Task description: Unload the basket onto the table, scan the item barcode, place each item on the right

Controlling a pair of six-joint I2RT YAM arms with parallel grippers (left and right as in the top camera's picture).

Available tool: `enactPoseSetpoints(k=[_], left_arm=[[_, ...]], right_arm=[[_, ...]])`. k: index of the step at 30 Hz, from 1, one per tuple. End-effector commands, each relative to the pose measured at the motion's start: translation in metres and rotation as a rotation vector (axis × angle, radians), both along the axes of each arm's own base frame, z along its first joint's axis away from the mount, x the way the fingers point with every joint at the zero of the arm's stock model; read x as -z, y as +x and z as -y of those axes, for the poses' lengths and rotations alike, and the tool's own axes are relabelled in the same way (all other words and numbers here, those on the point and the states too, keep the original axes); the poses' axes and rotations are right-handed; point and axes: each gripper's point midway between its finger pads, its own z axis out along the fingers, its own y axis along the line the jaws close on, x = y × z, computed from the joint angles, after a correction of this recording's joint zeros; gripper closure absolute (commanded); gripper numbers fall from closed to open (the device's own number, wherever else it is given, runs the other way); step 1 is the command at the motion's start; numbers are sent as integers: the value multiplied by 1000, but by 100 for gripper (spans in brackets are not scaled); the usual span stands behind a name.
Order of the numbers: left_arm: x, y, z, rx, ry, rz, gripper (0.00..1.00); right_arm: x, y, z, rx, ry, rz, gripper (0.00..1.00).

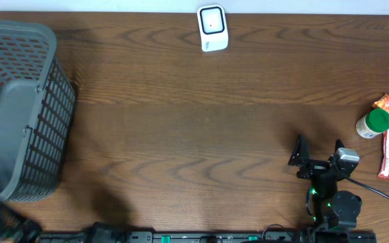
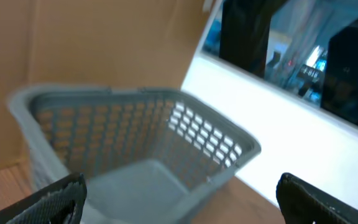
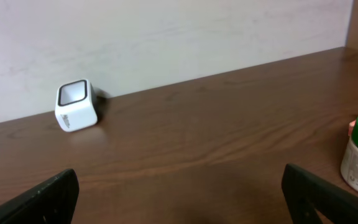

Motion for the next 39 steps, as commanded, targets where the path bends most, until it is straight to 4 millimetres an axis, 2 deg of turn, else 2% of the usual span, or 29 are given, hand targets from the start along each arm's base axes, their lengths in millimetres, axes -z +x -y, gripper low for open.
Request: enactPoseSetpoints(k=[1,5,11,16,21,29,35,39], left_arm=[[34,36,9,-4,-64,-18,2],[62,75,19,0,-121,21,2],[115,125,45,110,-127,-12,2],[145,150,55,186,-137,-2,2],[159,161,56,222,-134,9,2],[179,167,42,174,-130,41,3],[192,168,41,167,-59,-21,2],[208,169,36,159,-65,-51,2]], right_arm=[[0,0,-1,-2,-8,0,1],[0,0,-1,-2,-8,0,1],[0,0,-1,-2,-8,0,1],[0,0,-1,-2,-8,0,1],[0,0,-1,-2,-8,0,1],[0,0,-1,-2,-8,0,1],[0,0,-1,-2,-8,0,1],[0,0,-1,-2,-8,0,1]])
